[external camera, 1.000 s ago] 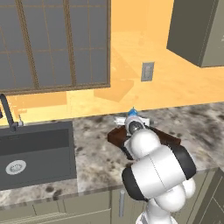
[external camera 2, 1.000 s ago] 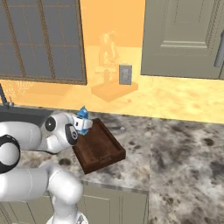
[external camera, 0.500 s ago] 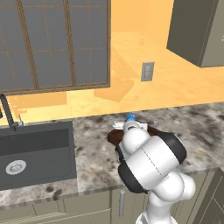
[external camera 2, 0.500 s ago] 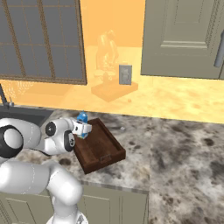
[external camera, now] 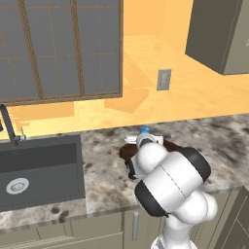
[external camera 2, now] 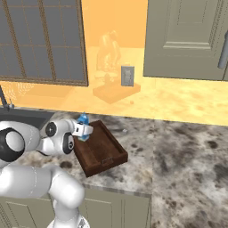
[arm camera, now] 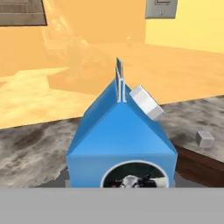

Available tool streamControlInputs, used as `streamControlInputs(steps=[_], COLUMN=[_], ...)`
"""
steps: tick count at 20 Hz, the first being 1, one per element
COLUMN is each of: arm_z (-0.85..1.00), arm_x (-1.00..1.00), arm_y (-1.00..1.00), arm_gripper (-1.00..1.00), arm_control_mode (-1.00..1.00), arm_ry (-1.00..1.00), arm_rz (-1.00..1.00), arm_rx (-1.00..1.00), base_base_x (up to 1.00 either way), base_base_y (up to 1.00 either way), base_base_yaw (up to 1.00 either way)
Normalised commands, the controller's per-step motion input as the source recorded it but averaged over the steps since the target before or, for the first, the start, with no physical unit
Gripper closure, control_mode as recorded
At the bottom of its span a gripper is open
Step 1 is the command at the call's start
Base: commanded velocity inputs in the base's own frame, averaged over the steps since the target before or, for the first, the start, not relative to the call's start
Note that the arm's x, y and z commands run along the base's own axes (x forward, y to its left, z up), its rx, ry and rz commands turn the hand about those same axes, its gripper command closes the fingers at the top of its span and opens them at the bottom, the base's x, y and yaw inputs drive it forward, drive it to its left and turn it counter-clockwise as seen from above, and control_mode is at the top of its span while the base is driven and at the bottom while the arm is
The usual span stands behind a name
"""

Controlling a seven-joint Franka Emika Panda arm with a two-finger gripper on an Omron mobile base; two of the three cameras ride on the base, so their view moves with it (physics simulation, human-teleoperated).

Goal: Take out the milk from the fridge and place it on the tray on the counter. Then take the sugar cube near the tray and place it in the tray.

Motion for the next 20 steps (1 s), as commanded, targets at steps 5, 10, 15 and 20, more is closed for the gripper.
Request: streamControlInputs(steps=[5, 10, 15, 20], arm_z=[0.01, 0.03, 0.19, 0.64], arm_x=[-0.24, -0.02, -0.07, -0.35], arm_y=[-0.02, 0.0, 0.0, 0.0], arm_gripper=[-1.0, -1.0, -1.0, -1.0], arm_control_mode=[-1.0, -1.0, -1.0, -1.0], arm_ry=[-0.04, -0.05, -0.11, -0.21], arm_rz=[0.0, 0.0, 0.0, 0.0], arm_rx=[0.0, 0.0, 0.01, 0.02], base_base_x=[0.0, 0.0, 0.0, 0.0], base_base_y=[0.0, 0.0, 0.0, 0.0], base_base_yaw=[0.0, 0.0, 0.0, 0.0])
